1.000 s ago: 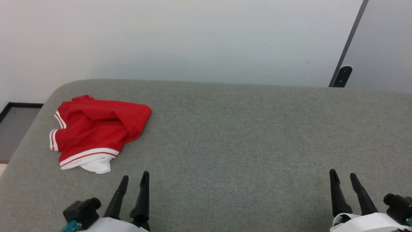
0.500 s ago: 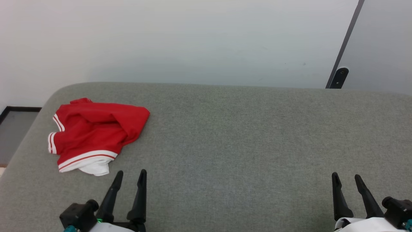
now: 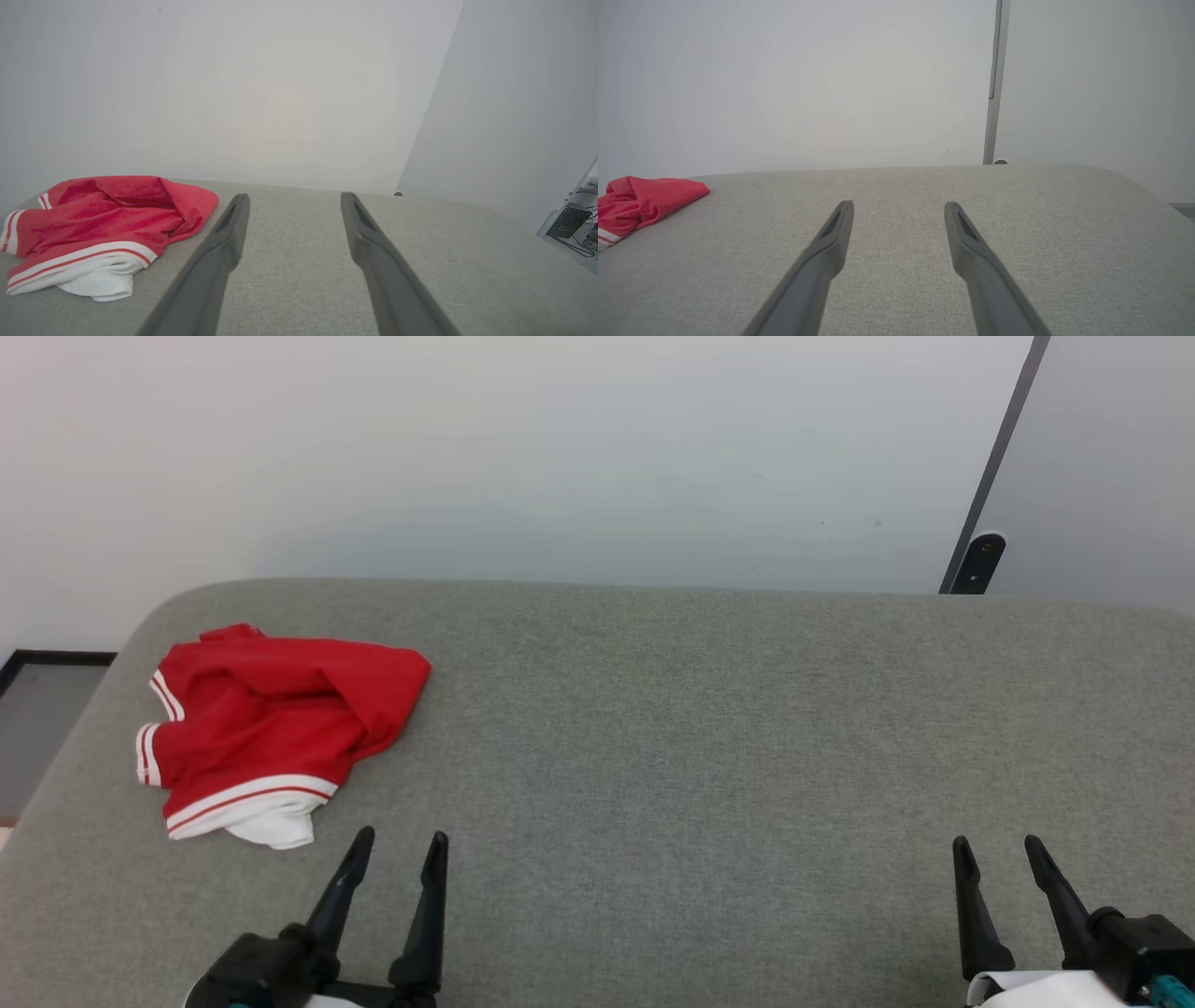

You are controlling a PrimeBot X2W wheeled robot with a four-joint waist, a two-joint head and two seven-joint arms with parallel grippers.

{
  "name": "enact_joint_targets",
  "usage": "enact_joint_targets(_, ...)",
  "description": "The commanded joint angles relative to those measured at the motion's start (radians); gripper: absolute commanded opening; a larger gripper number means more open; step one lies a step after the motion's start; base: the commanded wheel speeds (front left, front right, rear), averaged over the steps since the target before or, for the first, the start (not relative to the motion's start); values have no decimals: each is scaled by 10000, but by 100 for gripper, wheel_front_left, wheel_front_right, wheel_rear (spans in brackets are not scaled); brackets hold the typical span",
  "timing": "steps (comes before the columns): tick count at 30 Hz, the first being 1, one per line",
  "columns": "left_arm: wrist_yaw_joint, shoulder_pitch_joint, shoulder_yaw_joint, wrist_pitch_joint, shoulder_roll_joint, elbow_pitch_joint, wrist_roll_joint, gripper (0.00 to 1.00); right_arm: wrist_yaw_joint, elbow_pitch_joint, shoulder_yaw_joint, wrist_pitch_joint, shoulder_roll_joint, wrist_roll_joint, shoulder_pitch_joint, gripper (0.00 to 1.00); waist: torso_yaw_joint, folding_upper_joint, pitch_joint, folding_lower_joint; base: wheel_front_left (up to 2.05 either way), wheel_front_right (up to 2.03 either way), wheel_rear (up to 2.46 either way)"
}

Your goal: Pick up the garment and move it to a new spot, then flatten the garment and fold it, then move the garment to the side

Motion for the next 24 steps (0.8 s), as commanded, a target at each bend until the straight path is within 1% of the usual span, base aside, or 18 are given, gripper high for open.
enact_joint_targets(1,-34,96,-15,-96,10,-118,225,100,4,-109,61,-99,-32,-260,112,100,0,0,-9,0,0,0,0)
enact_joint_targets(11,-66,207,-40,-287,-18,-12,776,100,4,-182,205,-289,-33,-1213,251,100,39,0,-124,0,0,0,0)
enact_joint_targets(15,-76,199,-74,-379,10,99,982,100,4,-217,296,-369,-31,-1577,324,100,194,0,-170,0,0,0,0)
enact_joint_targets(20,-80,104,-53,-449,52,243,1086,100,4,-244,453,-442,-30,-1869,400,100,648,0,-272,0,0,0,0)
enact_joint_targets(24,-77,103,192,-510,188,416,1257,100,3,-188,729,-514,-22,-2090,495,100,1421,0,-416,0,0,0,0)
